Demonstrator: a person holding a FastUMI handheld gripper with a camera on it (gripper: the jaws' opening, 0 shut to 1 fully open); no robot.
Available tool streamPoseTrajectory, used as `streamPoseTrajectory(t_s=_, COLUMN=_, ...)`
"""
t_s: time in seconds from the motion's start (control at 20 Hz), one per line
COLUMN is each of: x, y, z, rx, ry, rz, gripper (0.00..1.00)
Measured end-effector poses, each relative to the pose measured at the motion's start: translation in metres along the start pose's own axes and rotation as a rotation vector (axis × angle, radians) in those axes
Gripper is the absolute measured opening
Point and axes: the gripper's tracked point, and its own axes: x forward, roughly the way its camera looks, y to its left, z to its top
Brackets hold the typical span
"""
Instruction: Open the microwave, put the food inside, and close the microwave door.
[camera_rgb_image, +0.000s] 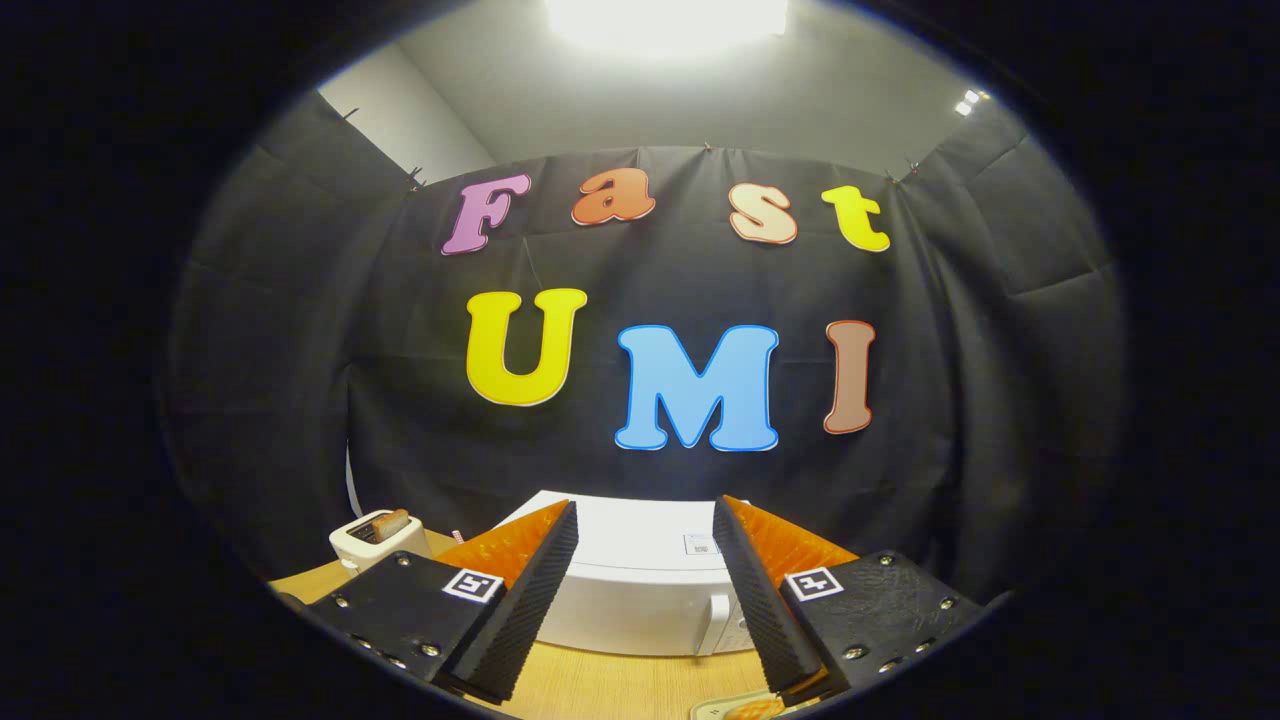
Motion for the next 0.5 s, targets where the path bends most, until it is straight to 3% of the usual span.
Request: streamPoseTrajectory(t_s=0.5, x=0.030, y=-0.042, z=-0.091, rx=-0.001, ry=0.106, rz=-0.028, gripper=0.88)
